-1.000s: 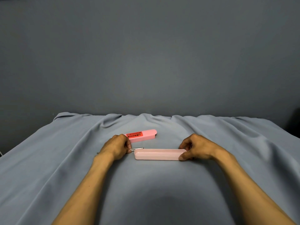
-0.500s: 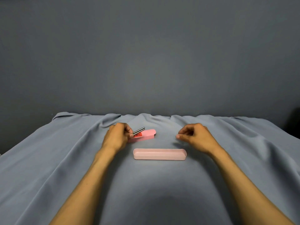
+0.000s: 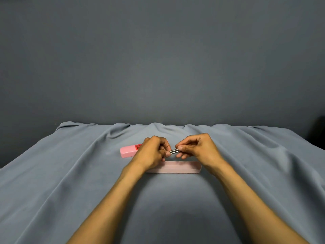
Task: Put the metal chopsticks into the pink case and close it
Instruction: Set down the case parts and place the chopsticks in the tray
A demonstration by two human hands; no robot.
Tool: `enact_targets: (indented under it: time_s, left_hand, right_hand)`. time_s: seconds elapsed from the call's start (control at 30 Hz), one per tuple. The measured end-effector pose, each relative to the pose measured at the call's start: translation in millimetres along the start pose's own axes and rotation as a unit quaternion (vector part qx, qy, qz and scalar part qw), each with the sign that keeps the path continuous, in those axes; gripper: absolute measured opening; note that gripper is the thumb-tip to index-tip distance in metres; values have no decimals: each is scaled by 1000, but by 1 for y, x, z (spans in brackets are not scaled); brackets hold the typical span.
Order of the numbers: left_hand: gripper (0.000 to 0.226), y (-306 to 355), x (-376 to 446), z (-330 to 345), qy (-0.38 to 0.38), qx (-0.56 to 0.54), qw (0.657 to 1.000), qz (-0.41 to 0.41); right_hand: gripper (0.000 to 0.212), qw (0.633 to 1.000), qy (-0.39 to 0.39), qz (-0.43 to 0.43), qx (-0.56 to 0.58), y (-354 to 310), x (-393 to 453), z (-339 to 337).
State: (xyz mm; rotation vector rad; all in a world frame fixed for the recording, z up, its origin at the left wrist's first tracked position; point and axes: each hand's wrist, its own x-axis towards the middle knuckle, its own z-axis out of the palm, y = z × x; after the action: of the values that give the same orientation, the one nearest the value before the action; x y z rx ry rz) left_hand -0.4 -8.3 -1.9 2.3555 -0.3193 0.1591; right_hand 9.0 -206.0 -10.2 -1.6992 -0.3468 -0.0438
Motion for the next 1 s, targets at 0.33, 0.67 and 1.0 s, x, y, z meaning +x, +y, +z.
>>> enact_targets:
  time_s: [0.33,0.67,1.0]
  left_hand:
    - [15,0,0,-3,-12,-17,1000,15]
    - [9,-30,3,-37,24,-30,999,-12]
    - [13,-40,-1,-43,53,-97,992,-56]
  right_hand:
    - [23,997,43,-6,-62,2,1,-2]
    - [15,993,121,-7,-7,-2,2,-30]
    - [11,993,109,19,-37,0,1,-36]
